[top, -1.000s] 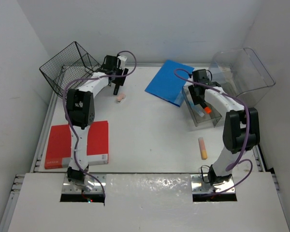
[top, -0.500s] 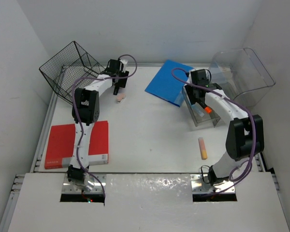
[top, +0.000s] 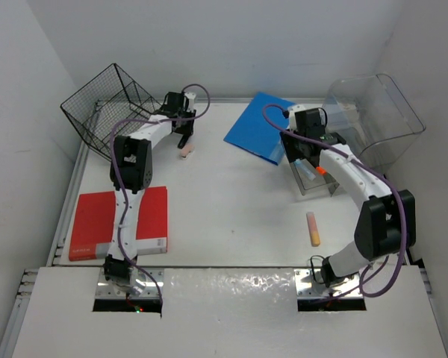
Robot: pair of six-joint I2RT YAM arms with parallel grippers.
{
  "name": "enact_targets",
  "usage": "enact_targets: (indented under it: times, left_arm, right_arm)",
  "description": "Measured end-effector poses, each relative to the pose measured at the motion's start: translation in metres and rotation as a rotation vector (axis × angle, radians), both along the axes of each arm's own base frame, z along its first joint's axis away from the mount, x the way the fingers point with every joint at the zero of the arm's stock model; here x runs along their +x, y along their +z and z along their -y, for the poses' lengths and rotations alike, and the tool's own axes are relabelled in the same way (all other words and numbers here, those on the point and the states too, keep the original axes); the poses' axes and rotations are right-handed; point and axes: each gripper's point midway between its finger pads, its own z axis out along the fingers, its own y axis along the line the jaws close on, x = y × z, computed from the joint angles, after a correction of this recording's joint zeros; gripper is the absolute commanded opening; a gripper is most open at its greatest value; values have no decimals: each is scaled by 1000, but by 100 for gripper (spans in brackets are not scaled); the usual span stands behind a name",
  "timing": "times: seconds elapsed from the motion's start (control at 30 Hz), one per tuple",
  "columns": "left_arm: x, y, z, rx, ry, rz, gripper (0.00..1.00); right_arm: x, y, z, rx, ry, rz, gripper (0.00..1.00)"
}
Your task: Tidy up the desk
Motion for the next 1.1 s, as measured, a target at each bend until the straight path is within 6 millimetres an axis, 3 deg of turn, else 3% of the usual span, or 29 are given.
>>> enact_targets:
  times: [0.17, 0.3, 0.37, 0.53, 0.6, 0.7, 0.8, 0.97, 1.1]
  left_arm:
    - [-7, 4, 3, -31, 0, -38, 0]
    - [-14, 31, 11, -85, -5, -45, 0]
    - [-18, 61, 18, -134, -12, -23, 0]
    - [-31, 177, 37, -292, -47, 121, 0]
    - [-44, 226, 44, -369, -69, 184, 0]
    - [-67, 267, 55, -465, -101, 218, 0]
    - [-80, 270, 67, -524, -121, 187, 0]
    - [-91, 233, 86, -526, -130, 78, 0]
    - [-98, 225, 97, -528, -141, 47, 0]
  right_arm:
    - [-8, 15, -16, 114, 34, 60, 63]
    - [-9, 38, -46, 246, 77, 168, 70]
    - [-7, 52, -79, 306, 156, 221, 72]
    - [-9, 72, -178, 506, 368, 278, 71]
    - [-3, 76, -201, 594, 391, 289, 69]
    - [13, 84, -221, 698, 378, 303, 69]
    - [23, 91, -235, 788, 362, 319, 68]
    - [27, 96, -269, 932, 379, 325, 66]
    - [35, 91, -293, 1014, 379, 304, 63]
